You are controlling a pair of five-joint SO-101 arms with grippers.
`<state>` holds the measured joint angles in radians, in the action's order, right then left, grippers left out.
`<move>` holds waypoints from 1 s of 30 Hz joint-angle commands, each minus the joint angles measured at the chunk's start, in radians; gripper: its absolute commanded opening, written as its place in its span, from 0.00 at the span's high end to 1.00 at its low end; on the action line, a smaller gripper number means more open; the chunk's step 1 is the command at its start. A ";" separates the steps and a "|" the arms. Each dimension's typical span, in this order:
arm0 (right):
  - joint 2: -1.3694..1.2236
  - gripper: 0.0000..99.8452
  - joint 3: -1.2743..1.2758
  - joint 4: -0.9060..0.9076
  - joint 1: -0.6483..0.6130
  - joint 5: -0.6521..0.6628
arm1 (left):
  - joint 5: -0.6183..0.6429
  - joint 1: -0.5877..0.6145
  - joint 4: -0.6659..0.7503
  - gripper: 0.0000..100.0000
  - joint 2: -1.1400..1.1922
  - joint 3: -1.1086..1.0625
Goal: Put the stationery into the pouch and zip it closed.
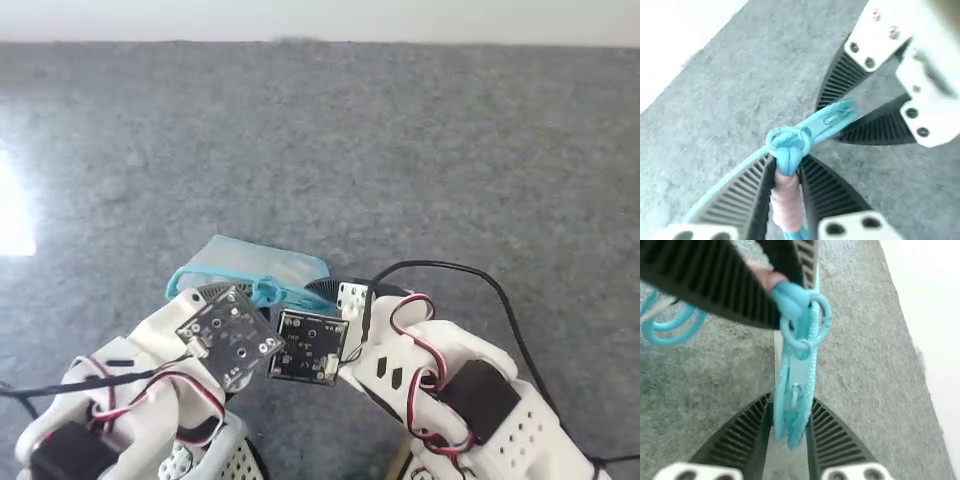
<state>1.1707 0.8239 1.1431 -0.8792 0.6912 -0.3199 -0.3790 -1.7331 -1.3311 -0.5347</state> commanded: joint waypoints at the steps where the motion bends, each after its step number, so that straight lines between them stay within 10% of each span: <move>1: -0.015 0.99 0.025 0.007 0.018 0.025 | -0.012 0.107 -0.002 0.99 0.028 0.042; 19: -0.015 0.98 -0.029 -0.021 0.001 -0.123 | -0.012 0.190 -0.012 0.99 0.034 0.031; 30: 0.002 0.73 -0.221 0.096 -0.139 -0.189 | -0.008 0.141 -0.011 0.99 0.031 -0.028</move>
<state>1.1523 0.6874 1.2321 -1.0111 0.5163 -0.3230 -0.2271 -1.7238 -1.3326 -0.5424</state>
